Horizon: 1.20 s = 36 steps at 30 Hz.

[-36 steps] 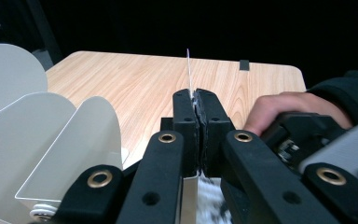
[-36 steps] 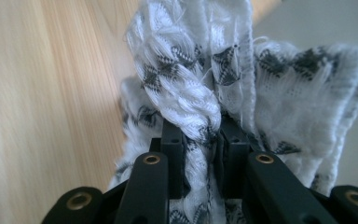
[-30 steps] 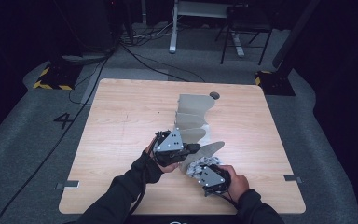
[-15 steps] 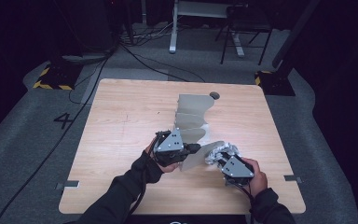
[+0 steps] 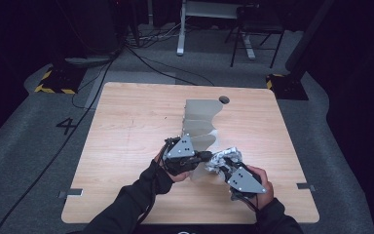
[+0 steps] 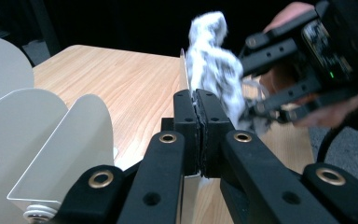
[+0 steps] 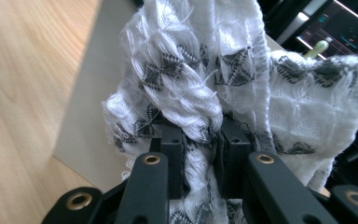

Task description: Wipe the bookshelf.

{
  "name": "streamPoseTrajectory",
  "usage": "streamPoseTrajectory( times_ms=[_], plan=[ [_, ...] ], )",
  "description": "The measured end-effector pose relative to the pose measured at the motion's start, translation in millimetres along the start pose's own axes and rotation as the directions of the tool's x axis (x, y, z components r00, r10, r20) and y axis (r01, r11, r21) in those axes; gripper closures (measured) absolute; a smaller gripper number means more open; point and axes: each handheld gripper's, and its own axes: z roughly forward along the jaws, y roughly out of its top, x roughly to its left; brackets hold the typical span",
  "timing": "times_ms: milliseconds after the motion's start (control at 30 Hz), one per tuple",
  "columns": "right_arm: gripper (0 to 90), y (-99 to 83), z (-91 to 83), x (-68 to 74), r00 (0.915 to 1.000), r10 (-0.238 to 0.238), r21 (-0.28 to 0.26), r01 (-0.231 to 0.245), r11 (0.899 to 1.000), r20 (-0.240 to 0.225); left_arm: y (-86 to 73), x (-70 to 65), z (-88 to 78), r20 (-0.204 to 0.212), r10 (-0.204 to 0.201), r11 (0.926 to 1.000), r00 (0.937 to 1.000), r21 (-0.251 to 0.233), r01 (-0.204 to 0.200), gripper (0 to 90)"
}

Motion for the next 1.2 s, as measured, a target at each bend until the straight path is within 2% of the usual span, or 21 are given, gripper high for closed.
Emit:
streamPoseTrajectory(
  times_ms=[133, 300, 333, 400, 467, 600, 667, 733, 767, 933, 967, 1100, 1200],
  plan=[
    [76.6, 7.3, 6.7, 12.5, 0.9991, -0.023, -0.008, 0.023, 1.0, -0.036, 0.4, 0.2, 0.6, -0.007, -0.013, 0.9999, 0.9999, -0.001, 0.013, 88.1],
    [76.6, 15.6, 15.8, 32.7, 0.992, -0.08, -0.014, 0.079, 0.997, -0.098, 1.1, -0.3, 0.8, -0.008, -0.003, 1.0, 1.0, 0.006, 0.003, 88.1],
    [76.6, 15.6, 15.8, 32.7, 0.992, -0.08, -0.014, 0.079, 0.997, -0.098, 1.1, -0.3, 0.8, -0.008, -0.003, 1.0, 1.0, 0.006, 0.003, 88.1],
    [76.6, 14.5, 22.5, 44.7, 0.9843, -0.111, 0.006, 0.113, 0.994, -0.137, 1.1, -1.1, 1.1, -0.008, -0.006, 1.0, 1.0, 0.003, 0.006, 88.1],
    [76.7, 7.4, 30.5, 54.0, 0.9734, -0.159, 0.045, 0.168, 0.985, -0.166, 0.9, -0.9, 0.6, -0.006, -0.004, 1.0, 1.0, 0.005, 0.004, 88.1],
    [76.7, -16.7, 42.9, 58.1, 0.9623, -0.156, 0.127, 0.187, 0.974, -0.223, 0.6, -0.7, 0.3, -0.003, -0.003, 1.0, 1.0, 0.005, 0.003, 88.2],
    [76.7, -26.3, 44.8, 54.6, 0.9636, -0.136, 0.155, 0.174, 0.972, -0.23, 0.6, -0.4, 0.2, -0.002, 0.0, 1.0, 1.0, 0.006, 0.0, 88.3],
    [76.7, -39.7, 45.8, 46.2, 0.9701, -0.09, 0.201, 0.136, 0.97, -0.226, 0.7, -0.2, 0.0, -0.001, 0.003, 1.0, 1.0, 0.008, -0.003, 88.3],
    [76.7, -39.7, 45.8, 46.2, 0.9701, -0.09, 0.201, 0.136, 0.97, -0.226, 0.7, -0.2, 0.0, -0.001, 0.003, 1.0, 1.0, 0.008, -0.003, 88.4],
    [76.6, -54.9, 40.4, 23.0, 0.9862, -0.027, 0.261, 0.07, 0.963, -0.163, 0.7, -0.2, -0.1, -0.007, 0.006, 0.9999, 1.0, 0.009, -0.006, 88.3],
    [76.6, -58.1, 39.4, 18.0, 0.989, -0.029, 0.272, 0.068, 0.96, -0.145, 0.7, -0.1, -0.1, -0.007, 0.006, 0.9999, 1.0, 0.009, -0.006, 88.3],
    [76.6, -59.1, 36.1, 8.3, 0.9946, -0.026, 0.286, 0.054, 0.957, -0.1, 0.8, 0.2, -0.1, -0.005, 0.006, 0.9999, 1.0, 0.011, -0.006, 88.2],
    [76.6, -55.3, 29.3, 0.5, 0.9979, -0.015, 0.264, 0.031, 0.964, -0.064, 0.7, 0.2, 0.0, -0.003, 0.005, 0.9999, 1.0, 0.01, -0.005, 88.2]
  ],
)
